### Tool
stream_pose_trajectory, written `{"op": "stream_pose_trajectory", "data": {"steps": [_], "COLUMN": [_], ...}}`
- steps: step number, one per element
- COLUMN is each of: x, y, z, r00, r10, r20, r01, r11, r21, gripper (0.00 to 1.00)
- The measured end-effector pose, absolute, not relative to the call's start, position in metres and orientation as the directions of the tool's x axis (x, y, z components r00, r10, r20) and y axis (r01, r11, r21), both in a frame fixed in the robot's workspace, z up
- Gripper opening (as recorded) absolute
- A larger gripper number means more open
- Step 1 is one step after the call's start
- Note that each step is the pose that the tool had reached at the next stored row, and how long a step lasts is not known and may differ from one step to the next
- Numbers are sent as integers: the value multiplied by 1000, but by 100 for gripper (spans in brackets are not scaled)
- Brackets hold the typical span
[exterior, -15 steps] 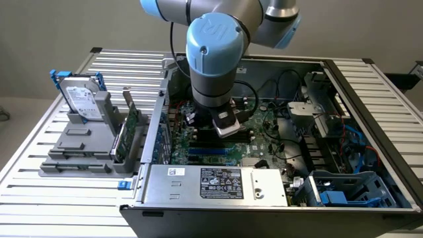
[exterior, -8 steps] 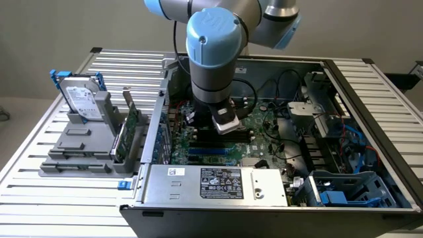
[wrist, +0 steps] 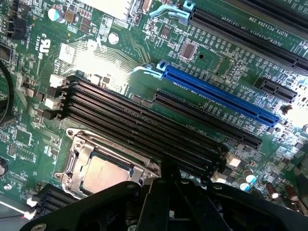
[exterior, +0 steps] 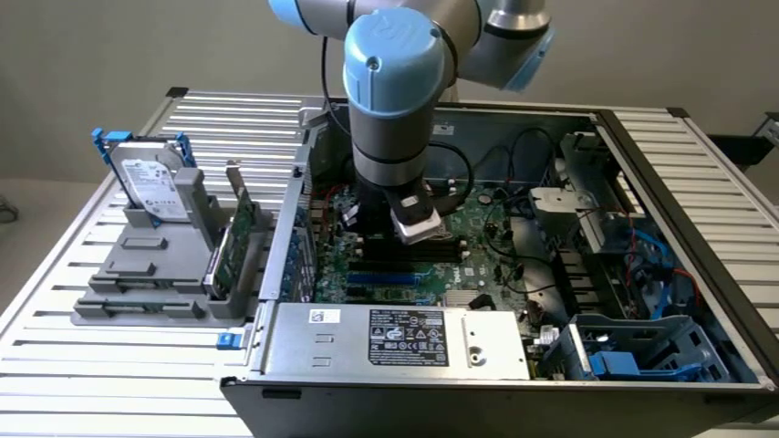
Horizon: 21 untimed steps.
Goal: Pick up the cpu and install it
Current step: 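Install the second cpu locking lever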
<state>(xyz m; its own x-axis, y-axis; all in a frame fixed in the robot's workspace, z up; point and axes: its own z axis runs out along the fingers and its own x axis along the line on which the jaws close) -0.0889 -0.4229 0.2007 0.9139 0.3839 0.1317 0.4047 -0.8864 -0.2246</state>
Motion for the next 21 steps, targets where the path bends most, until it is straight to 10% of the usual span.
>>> {"op": "stream_pose_trajectory", "data": {"steps": [21], "x": [-90], "y": [-412], "z": [208], "r00": [914], "r10": [392], "r20": [107], "r01": [405], "r11": [-899], "r21": [-166], "gripper": [11]}}
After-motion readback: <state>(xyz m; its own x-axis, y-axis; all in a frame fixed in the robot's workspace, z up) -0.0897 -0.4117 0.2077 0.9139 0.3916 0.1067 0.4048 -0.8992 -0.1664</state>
